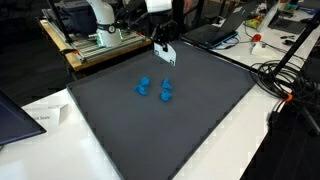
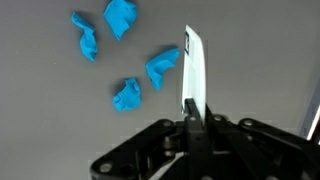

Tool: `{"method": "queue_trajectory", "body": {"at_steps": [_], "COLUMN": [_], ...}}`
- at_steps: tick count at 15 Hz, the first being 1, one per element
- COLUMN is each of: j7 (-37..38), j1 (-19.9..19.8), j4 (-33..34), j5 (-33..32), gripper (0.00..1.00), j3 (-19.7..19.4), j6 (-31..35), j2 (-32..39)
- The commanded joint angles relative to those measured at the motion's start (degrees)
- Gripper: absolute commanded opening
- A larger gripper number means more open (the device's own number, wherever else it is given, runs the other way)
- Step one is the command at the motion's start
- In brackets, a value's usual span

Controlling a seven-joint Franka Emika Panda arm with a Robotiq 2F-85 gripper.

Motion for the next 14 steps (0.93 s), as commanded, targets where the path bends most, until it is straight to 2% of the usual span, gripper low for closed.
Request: {"method": "queue_trajectory", "body": {"at_steps": [1, 9, 14], "j7": [-6.7, -18.8, -26.2], "j1": [-1.7, -4.8, -6.0], "j4": [0.4, 5.1, 13.5], "j5": [3.2, 3.7, 3.9], "gripper": [0.01, 0.01, 0.01], "j3": [0.2, 0.3, 0.7], "j6": [-1.7, -7.0, -15.1], "j2": [0.8, 4.7, 9.6]}}
